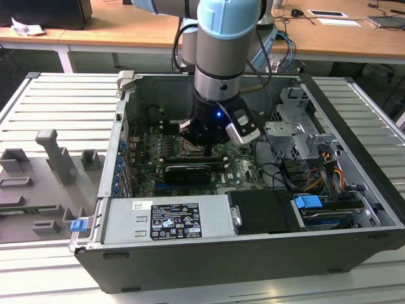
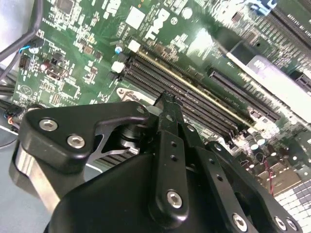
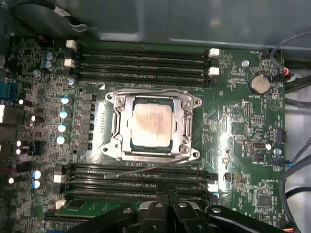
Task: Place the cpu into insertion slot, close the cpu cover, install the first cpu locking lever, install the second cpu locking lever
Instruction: 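Install the second cpu locking lever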
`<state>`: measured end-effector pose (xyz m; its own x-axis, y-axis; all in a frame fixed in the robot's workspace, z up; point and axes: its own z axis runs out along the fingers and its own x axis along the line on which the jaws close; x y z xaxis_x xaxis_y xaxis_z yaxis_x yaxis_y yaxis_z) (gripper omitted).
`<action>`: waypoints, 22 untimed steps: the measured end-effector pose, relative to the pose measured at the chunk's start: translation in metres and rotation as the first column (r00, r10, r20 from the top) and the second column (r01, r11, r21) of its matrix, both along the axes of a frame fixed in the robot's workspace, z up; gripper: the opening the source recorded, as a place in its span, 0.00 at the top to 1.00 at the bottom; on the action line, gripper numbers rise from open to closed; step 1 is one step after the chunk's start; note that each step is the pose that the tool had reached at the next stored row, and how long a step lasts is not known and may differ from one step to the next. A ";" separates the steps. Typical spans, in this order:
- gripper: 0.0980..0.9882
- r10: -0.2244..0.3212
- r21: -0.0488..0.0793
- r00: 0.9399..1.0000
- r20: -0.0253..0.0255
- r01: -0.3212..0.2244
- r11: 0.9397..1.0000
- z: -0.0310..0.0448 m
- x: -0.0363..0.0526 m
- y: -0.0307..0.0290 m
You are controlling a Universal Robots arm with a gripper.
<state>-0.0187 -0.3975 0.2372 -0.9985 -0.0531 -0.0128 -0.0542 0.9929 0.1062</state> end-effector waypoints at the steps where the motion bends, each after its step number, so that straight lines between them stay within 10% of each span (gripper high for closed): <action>1: 0.99 0.000 0.000 1.000 0.000 0.000 1.000 0.0000 0.0000 -0.0012; 6: 0.99 0.000 0.000 1.000 0.000 0.000 1.000 -0.0003 0.0000 -0.0090; 10: 0.99 0.000 0.046 1.000 0.000 0.000 0.999 -0.0006 -0.0021 -0.0089; 22: 0.99 0.000 0.094 1.000 0.000 0.000 0.996 -0.0024 -0.0287 -0.0011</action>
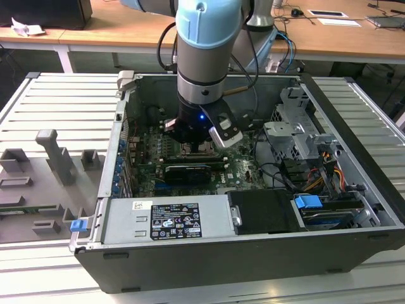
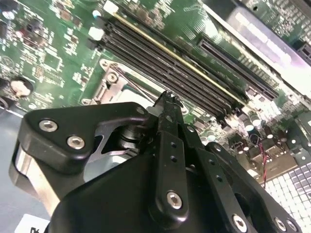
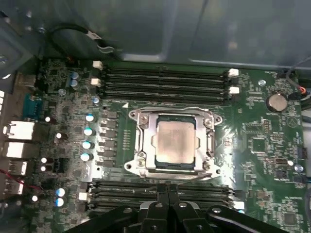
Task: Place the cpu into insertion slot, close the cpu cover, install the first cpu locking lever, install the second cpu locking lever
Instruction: 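Install the second cpu locking lever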
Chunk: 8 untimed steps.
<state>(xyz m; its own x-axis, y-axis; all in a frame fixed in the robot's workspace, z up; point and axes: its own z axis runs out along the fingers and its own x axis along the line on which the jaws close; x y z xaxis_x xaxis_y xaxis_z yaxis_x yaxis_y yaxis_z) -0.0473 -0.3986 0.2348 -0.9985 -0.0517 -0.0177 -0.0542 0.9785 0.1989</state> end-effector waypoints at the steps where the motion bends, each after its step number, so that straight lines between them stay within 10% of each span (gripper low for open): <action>1: 0.99 0.000 0.001 1.000 0.000 0.000 1.000 -0.0003 -0.0018 0.0002; 8: 0.99 0.000 0.002 1.000 0.000 0.000 1.000 -0.0014 -0.0024 0.0002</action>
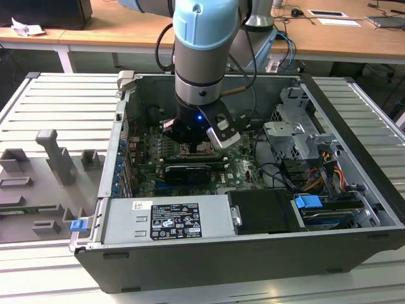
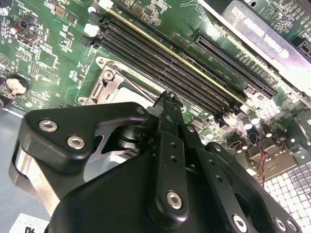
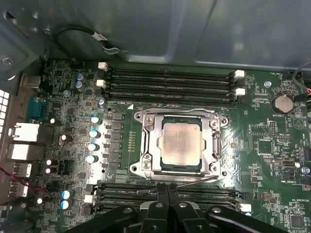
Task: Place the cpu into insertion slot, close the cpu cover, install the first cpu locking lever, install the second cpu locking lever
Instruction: 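Install the second cpu locking lever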
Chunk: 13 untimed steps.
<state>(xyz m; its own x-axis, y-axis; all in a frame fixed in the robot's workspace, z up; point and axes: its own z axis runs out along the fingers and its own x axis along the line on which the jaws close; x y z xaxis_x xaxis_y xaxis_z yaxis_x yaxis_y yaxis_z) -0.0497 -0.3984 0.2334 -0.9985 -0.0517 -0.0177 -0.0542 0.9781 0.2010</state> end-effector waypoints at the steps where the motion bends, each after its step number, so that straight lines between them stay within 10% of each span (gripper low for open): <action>1: 0.99 0.000 0.000 1.000 0.000 0.000 1.000 -0.0001 0.0000 0.0000; 9: 0.99 0.000 0.002 1.000 0.000 0.000 1.000 -0.0018 -0.0004 0.0002; 13: 0.99 0.000 0.026 1.000 0.000 0.000 1.000 -0.0057 -0.0126 0.0002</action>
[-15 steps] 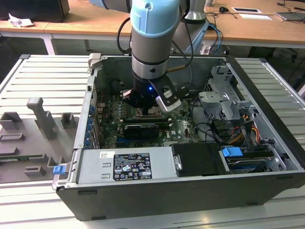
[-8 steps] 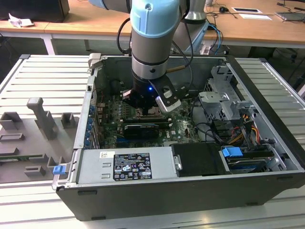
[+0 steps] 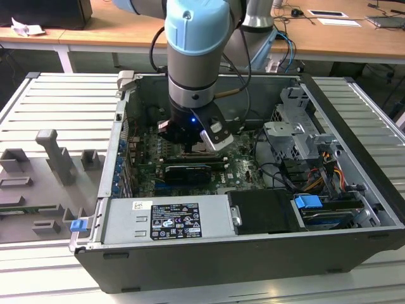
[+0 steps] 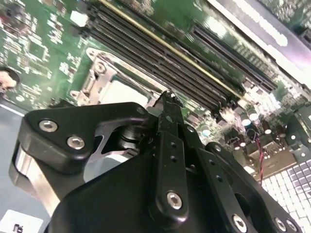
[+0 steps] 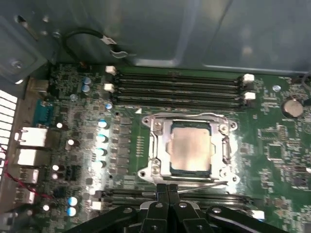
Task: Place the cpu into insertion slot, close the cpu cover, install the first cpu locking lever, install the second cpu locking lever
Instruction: 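Install the second cpu locking lever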
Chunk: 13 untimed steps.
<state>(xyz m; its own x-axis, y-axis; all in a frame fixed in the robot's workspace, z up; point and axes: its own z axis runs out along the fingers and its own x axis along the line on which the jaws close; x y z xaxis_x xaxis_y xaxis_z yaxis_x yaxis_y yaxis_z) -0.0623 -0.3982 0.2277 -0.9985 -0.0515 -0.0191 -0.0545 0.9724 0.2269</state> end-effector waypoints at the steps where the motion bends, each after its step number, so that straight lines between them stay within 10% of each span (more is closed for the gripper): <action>1: 0.99 0.000 0.001 1.000 0.000 0.000 1.000 -0.0012 -0.0018 0.0001; 13: 0.99 0.000 0.015 1.000 0.000 0.000 1.000 -0.0229 -0.0053 -0.0028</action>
